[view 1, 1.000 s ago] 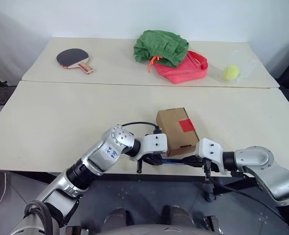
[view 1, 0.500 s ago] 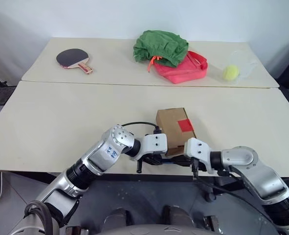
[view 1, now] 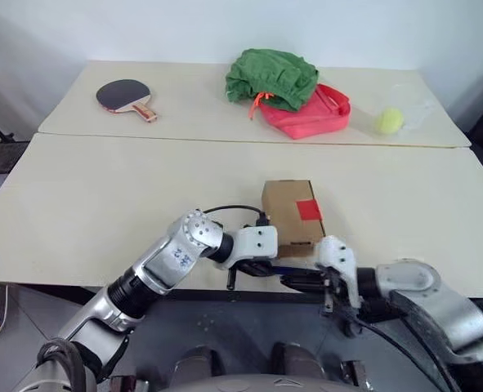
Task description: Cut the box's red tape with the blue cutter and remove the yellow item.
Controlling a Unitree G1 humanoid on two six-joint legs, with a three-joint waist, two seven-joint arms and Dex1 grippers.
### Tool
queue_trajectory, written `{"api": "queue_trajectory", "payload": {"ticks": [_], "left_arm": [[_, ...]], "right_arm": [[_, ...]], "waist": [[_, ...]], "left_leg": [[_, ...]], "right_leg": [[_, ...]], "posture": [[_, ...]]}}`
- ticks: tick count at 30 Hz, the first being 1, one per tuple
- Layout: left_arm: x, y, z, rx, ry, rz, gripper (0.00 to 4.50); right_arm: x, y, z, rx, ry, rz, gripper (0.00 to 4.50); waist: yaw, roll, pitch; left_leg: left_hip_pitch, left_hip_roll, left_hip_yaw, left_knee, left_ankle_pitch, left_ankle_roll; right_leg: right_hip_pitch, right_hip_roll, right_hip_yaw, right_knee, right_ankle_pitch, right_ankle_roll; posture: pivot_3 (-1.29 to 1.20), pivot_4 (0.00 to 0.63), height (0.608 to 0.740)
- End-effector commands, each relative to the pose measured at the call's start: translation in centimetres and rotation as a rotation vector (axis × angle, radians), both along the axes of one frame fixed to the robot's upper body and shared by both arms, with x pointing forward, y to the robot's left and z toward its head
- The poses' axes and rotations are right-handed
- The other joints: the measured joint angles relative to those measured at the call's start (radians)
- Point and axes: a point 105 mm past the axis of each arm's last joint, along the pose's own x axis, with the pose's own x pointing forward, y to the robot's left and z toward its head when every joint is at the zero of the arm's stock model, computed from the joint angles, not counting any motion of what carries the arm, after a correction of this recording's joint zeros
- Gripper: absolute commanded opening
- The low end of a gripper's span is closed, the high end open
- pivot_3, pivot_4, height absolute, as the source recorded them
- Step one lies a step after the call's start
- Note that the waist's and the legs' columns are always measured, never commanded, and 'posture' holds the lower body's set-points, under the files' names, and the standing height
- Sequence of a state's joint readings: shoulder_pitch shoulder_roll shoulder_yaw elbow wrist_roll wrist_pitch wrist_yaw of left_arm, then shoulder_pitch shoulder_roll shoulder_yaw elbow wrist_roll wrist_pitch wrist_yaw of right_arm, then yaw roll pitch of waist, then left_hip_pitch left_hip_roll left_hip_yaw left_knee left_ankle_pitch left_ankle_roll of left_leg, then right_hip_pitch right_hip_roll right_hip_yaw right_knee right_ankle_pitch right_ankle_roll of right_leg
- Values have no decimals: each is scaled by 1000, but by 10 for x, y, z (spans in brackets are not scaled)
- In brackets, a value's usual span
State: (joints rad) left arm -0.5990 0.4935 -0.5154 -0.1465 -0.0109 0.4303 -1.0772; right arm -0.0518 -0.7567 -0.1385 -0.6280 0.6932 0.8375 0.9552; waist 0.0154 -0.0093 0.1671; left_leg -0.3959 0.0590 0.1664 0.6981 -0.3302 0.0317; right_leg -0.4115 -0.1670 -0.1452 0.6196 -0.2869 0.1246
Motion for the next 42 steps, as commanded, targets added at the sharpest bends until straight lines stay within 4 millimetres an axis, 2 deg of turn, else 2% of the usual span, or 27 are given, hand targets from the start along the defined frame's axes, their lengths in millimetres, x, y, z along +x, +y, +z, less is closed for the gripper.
{"api": "queue_trajectory", "payload": {"ticks": [1,3,6,10,11,17,21,24,30,42], "left_arm": [[-10,3,21,-151,-144,-138,425],[-14,9,23,-196,-205,-180,425],[-20,12,28,-257,-266,-227,425],[-14,4,44,-344,-355,-211,425],[-12,2,47,-359,-371,-206,425],[-9,-7,47,-362,-374,-218,425],[-11,-10,46,-366,-377,-226,425],[-11,-12,46,-369,-378,-227,425],[-12,-12,47,-367,-384,-224,425],[-12,-14,49,-369,-391,-219,425]], "right_arm": [[-14,-9,29,108,49,-41,1465],[-20,-18,36,139,110,-97,2040],[-26,-32,29,77,247,-216,3017],[-31,-34,37,128,401,-321,4432],[-31,-32,39,150,434,-346,4474],[-19,-22,37,245,467,-424,4474],[-11,-22,32,218,476,-457,4474],[-9,-19,31,204,483,-449,3950],[-6,-12,29,194,496,-416,2113],[-1,-12,26,155,519,-401,2113]], "waist": [[1,0,0],[3,0,0],[10,1,1],[10,1,1],[9,1,1],[7,-1,2],[8,-1,2],[10,-1,2],[9,-1,2],[10,-1,2]], "left_leg": [[0,0,0,0,0,0],[0,1,0,0,0,-1],[1,1,0,0,-1,0],[0,1,0,0,-2,2],[0,1,1,0,-3,2],[0,0,2,0,-3,2],[-1,0,2,0,-3,2],[-1,0,2,1,-3,3],[-3,0,2,1,-4,4],[-5,0,2,1,-4,4]], "right_leg": [[0,0,0,0,0,0],[0,0,-1,-3,0,-1],[1,0,0,-4,0,-1],[2,-1,0,-6,1,0],[2,0,0,-7,1,1],[2,1,0,-9,2,2],[1,1,1,-10,3,3],[1,1,1,-11,3,4],[1,1,1,-13,4,5],[0,1,0,-13,5,6]], "posture": [[0,150,740],[0,150,740],[0,150,740],[0,150,740],[0,150,740],[0,150,740],[0,150,740],[0,150,740],[0,150,740],[0,150,740]]}}
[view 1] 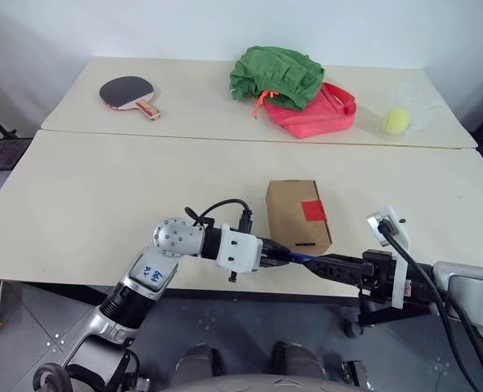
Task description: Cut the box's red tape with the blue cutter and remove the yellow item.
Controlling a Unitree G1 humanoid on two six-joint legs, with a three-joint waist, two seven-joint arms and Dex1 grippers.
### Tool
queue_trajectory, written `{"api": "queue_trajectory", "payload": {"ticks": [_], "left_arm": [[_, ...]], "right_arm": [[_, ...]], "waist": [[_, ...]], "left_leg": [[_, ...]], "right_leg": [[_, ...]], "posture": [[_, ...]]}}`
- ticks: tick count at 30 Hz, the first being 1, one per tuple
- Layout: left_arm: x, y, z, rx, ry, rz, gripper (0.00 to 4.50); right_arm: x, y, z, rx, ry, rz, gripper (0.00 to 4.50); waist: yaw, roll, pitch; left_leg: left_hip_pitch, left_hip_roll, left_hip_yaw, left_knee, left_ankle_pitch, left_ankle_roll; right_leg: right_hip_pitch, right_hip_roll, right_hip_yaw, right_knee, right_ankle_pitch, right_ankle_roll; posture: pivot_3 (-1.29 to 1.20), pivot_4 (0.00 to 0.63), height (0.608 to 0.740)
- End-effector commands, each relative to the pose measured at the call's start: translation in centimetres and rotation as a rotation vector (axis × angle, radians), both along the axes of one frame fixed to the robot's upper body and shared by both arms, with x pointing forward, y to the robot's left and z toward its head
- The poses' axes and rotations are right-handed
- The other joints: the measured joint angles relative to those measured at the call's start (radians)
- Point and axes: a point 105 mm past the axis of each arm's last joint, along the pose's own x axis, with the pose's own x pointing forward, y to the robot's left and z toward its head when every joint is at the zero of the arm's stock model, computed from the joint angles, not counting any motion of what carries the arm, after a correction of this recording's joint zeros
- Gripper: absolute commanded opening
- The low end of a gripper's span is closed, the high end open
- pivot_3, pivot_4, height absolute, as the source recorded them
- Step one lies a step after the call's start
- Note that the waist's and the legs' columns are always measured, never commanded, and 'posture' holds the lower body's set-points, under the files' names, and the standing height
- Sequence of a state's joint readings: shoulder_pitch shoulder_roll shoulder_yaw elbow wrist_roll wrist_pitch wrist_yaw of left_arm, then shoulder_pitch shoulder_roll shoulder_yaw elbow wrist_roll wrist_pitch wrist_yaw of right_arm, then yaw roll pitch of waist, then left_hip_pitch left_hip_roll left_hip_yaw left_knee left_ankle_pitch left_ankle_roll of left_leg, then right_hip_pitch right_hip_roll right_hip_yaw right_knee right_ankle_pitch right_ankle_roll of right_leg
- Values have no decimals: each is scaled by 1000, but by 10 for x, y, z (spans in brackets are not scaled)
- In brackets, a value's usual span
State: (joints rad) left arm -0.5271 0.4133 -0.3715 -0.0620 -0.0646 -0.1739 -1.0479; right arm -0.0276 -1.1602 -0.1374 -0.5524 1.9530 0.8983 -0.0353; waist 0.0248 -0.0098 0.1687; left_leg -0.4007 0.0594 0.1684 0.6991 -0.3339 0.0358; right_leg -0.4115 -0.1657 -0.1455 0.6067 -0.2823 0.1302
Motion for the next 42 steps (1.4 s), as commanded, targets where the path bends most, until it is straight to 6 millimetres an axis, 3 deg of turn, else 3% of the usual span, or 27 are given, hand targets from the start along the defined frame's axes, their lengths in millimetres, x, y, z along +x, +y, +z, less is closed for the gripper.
{"api": "queue_trajectory", "payload": {"ticks": [1,2,5,9,18,22,28,32,36,39,42], "left_arm": [[-4,-4,7,-18,-33,-13,425],[-4,-4,7,-18,-33,-13,425],[-4,-4,7,-15,-34,-12,425],[-4,-4,7,-15,-36,-11,425],[-2,-3,10,-21,-28,-3,425],[-11,3,14,-47,112,-32,1698],[-16,40,21,-45,304,-24,3519],[0,85,19,-58,406,133,3531],[19,124,6,-66,463,298,3531],[33,142,-9,-64,483,392,2923],[43,142,-13,-63,469,410,2008]], "right_arm": [[2,0,5,3,-7,7,2113],[3,0,5,3,-7,6,2113],[3,0,5,2,-1,11,1564],[4,0,4,12,1,5,250],[1,0,1,20,22,21,251],[-2,-1,3,33,25,41,251],[-29,-9,21,48,19,203,251],[-44,-32,38,16,13,196,251],[-53,-65,54,-75,-14,76,251],[-52,-97,57,-227,-56,-67,251],[-50,-117,57,-300,-114,-177,251]], "waist": [[0,0,0],[0,0,0],[0,0,0],[0,0,0],[0,0,0],[0,0,0],[-1,1,1],[2,1,1],[5,1,1],[5,1,1],[4,1,0]], "left_leg": [[0,0,0,0,0,0],[0,0,0,0,0,0],[-1,0,0,0,0,0],[-1,0,0,0,0,0],[-2,0,0,0,0,0],[-2,0,0,0,0,1],[-2,1,0,0,0,1],[-2,1,-1,0,0,1],[-3,0,-1,0,-1,1],[-3,0,-1,0,-2,3],[-4,-1,0,0,-3,2]], "right_leg": [[0,0,0,0,0,0],[0,0,0,0,0,0],[0,0,0,0,0,0],[-1,0,-1,0,0,0],[-1,0,-1,0,1,1],[-1,0,-1,0,1,1],[-1,1,-1,0,1,1],[-1,1,-1,0,1,1],[0,1,-1,-1,1,1],[0,1,0,-4,2,2],[0,1,0,-6,2,2]], "posture": [[0,150,740],[0,150,740],[0,150,740],[0,150,740],[0,150,740],[0,150,740],[0,150,740],[0,150,740],[0,150,740],[0,150,740],[0,150,740]]}}
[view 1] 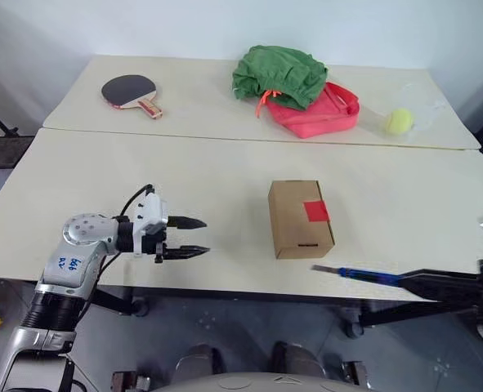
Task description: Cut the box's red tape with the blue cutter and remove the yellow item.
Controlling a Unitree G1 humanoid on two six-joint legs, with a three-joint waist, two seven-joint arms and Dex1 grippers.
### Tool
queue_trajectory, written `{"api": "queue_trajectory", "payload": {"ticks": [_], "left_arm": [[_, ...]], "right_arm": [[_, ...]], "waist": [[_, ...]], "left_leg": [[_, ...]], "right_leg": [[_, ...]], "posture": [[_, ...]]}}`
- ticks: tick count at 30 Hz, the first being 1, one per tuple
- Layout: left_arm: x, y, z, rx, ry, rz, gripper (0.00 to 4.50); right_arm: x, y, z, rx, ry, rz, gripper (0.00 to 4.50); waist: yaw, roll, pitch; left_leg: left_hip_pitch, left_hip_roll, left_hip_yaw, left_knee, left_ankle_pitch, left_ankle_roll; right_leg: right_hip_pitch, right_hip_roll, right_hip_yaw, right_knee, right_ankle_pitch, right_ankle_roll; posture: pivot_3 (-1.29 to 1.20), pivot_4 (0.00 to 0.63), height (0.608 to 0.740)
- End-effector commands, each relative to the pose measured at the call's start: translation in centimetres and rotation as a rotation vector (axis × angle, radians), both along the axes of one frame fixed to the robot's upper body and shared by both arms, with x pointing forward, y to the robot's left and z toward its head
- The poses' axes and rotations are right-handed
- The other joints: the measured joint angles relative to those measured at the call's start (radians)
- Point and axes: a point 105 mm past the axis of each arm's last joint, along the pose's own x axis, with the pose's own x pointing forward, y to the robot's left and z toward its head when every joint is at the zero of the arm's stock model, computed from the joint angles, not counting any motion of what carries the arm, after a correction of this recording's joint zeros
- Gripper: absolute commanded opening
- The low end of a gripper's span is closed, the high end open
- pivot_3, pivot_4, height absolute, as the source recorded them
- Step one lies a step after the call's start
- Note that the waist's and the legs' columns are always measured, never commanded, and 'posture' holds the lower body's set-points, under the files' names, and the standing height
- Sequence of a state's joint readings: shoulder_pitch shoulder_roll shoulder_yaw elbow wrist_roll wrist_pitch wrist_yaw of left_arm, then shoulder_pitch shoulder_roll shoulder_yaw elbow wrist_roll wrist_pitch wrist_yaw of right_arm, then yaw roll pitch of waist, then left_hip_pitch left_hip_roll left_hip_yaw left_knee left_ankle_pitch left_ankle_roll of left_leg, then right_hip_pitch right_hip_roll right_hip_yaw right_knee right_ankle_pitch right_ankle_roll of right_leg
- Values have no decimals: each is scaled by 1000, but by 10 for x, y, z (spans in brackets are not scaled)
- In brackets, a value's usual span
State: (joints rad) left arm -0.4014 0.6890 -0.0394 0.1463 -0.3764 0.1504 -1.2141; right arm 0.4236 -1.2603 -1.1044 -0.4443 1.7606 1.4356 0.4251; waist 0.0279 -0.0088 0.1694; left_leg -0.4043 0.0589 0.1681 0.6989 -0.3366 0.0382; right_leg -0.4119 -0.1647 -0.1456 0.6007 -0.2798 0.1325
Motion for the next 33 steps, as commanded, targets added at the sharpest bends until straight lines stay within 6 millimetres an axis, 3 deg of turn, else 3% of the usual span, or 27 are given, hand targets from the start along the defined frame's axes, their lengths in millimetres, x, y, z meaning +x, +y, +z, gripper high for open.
{"api": "queue_trajectory", "payload": {"ticks": [1,4,7,12,15,19,25,33], "left_arm": [[12,-5,8,-4,-69,-2,1711],[19,-23,18,-52,-87,-47,791],[24,-68,33,-81,-131,-194,0],[35,-124,57,-93,-197,-318,0],[41,-147,61,-57,-238,-357,0],[46,-161,55,-21,-247,-380,0],[54,-172,36,74,-254,-344,0],[56,-180,31,70,-235,-288,0]], "right_arm": [[3,-22,3,-81,-102,-112,251],[3,-23,3,-128,-143,-111,251],[25,-12,26,-130,-290,-119,251],[46,4,38,-188,-323,-162,251],[56,17,42,-196,-320,-204,251],[67,33,48,-212,-383,-221,251],[82,40,47,-228,-417,-290,251],[89,48,39,-244,-403,-303,251]], "waist": [[2,0,0],[3,0,0],[-3,-1,0],[-4,-1,0],[-4,-1,0],[-4,-2,1],[0,-3,1],[-2,-3,1]], "left_leg": [[0,0,0,0,0,0],[-1,-2,0,0,0,0],[-1,-6,0,0,0,0],[0,-7,1,0,1,0],[-1,-8,1,-1,1,0],[-1,-8,1,-1,0,0],[-2,-8,1,0,0,0],[-3,-8,0,1,0,1]], "right_leg": [[0,0,0,1,0,0],[0,0,-1,1,1,1],[0,0,0,1,1,2],[0,-1,1,1,2,3],[0,-1,1,1,2,3],[0,-1,1,0,2,3],[-1,-1,0,-1,2,3],[0,-2,0,-2,2,4]], "posture": [[0,150,740],[0,150,740],[0,150,740],[0,150,740],[0,150,740],[0,150,740],[0,150,740],[0,150,740]]}}
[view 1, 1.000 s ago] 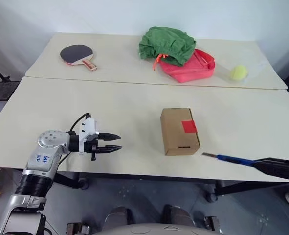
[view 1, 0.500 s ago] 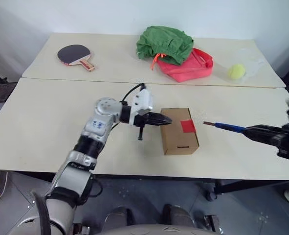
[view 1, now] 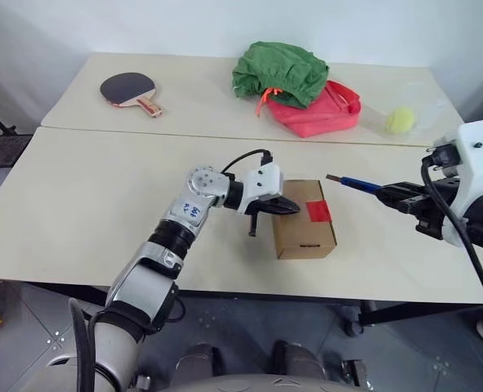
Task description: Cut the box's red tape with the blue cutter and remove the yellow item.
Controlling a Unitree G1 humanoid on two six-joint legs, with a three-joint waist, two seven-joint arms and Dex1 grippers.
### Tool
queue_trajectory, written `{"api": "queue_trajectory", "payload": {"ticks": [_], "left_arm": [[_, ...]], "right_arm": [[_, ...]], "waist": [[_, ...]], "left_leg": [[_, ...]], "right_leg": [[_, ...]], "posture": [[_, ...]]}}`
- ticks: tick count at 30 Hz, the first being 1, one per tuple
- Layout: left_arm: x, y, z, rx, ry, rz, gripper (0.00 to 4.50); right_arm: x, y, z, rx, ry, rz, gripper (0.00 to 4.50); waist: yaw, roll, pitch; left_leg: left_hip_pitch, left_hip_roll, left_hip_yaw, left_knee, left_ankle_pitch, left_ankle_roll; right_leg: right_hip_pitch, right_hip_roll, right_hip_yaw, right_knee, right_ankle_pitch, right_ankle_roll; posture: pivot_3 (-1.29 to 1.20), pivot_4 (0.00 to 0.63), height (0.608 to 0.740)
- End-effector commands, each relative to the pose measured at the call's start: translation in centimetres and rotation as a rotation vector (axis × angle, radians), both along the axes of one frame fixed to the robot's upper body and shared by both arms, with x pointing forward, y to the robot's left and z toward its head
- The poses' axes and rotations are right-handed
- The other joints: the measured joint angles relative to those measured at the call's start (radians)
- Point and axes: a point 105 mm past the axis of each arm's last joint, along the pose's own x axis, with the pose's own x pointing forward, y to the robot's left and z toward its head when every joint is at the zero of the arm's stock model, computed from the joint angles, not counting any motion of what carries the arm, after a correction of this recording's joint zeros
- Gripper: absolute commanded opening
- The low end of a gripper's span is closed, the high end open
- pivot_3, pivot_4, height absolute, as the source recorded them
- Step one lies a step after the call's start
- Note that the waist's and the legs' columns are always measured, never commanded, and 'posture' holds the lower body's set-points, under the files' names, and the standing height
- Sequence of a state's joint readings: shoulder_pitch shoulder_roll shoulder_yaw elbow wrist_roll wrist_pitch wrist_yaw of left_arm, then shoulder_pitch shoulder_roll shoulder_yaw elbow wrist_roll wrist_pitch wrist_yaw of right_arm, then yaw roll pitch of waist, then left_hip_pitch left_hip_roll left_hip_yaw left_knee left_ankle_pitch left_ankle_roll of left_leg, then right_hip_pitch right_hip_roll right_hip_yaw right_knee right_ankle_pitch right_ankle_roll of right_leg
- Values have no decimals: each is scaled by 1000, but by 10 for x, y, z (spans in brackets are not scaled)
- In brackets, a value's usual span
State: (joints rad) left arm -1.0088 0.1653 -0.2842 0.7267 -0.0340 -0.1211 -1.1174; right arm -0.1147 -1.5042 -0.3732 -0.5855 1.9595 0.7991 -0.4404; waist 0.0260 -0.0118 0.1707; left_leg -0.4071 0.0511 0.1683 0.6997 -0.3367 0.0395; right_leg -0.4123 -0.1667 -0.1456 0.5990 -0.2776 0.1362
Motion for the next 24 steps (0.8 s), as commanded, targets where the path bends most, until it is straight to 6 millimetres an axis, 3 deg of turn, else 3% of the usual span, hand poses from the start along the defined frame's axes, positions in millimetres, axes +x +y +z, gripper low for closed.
{"api": "queue_trajectory", "payload": {"ticks": [1,24], "left_arm": [[-2,-3,-3,7,6,8,0],[-10,-1,-10,21,29,25,0]], "right_arm": [[2,3,5,9,-22,-7,251],[7,10,-15,53,37,-18,251]], "waist": [[-1,0,0],[-1,0,0]], "left_leg": [[0,0,0,0,0,0],[0,0,0,0,0,0]], "right_leg": [[0,0,0,0,0,0],[0,0,0,1,0,0]], "posture": [[0,150,740],[0,150,740]]}}
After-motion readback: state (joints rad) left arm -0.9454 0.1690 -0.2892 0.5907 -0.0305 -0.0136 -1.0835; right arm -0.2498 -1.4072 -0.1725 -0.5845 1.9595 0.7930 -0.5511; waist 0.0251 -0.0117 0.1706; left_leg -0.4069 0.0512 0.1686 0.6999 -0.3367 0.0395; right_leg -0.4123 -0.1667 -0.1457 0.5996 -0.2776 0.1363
